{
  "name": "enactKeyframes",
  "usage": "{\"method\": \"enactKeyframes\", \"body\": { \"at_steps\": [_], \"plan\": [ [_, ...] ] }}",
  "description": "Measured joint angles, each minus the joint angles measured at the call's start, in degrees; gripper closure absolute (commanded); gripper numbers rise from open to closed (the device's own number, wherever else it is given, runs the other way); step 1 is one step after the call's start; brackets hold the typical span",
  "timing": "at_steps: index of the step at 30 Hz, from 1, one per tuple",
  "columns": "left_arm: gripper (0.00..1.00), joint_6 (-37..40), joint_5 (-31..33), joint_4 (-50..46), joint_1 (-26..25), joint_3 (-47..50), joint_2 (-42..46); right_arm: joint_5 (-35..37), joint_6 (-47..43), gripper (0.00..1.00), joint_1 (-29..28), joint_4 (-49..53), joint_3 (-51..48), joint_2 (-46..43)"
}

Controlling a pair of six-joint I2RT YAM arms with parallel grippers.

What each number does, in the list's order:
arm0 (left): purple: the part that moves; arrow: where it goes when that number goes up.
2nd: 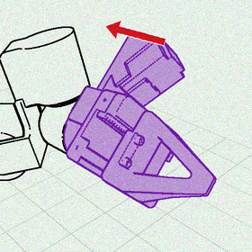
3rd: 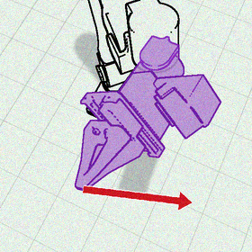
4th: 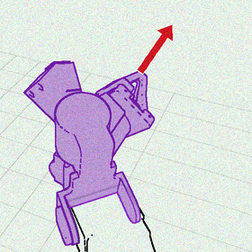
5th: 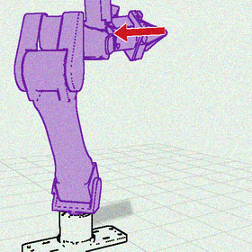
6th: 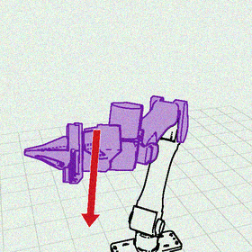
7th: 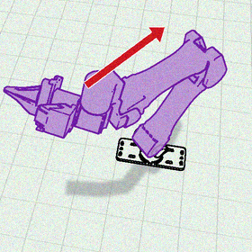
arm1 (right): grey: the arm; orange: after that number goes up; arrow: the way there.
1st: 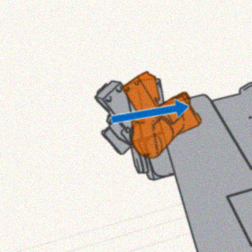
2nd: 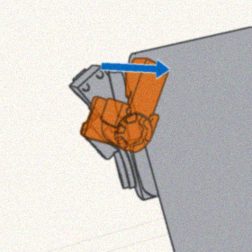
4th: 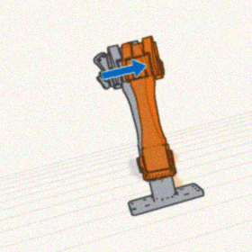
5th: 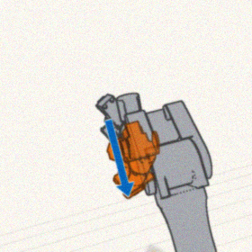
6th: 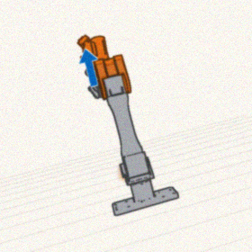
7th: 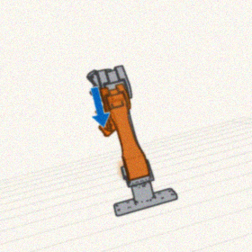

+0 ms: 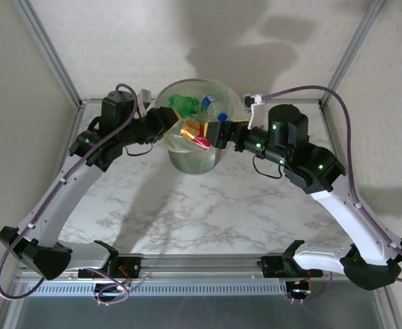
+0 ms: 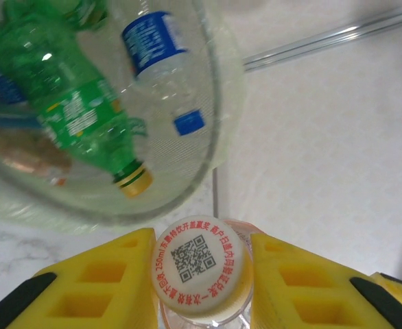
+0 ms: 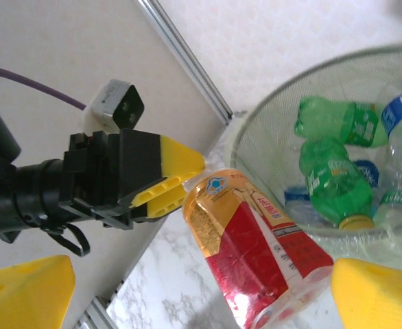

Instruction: Put the plastic bottles in the bin

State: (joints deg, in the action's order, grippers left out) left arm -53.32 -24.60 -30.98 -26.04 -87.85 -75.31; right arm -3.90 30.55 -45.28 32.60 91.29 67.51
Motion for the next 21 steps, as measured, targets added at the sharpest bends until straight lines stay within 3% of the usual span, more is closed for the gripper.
{"method": "enactKeyframes", "body": {
  "at_steps": [12, 21],
  "plan": [
    [0.85, -0.68, -0.66, 3.02, 6.8, -17.66, -14.64, 10.38, 0.2, 0.01, 3.72, 4.76, 9.14, 3.45],
    [0.87, -0.5, -1.25, 1.73, 8.68, -22.49, -18.97, 10.34, 0.31, 0.01, 3.98, 4.9, 9.11, 3.54]
  ]
}}
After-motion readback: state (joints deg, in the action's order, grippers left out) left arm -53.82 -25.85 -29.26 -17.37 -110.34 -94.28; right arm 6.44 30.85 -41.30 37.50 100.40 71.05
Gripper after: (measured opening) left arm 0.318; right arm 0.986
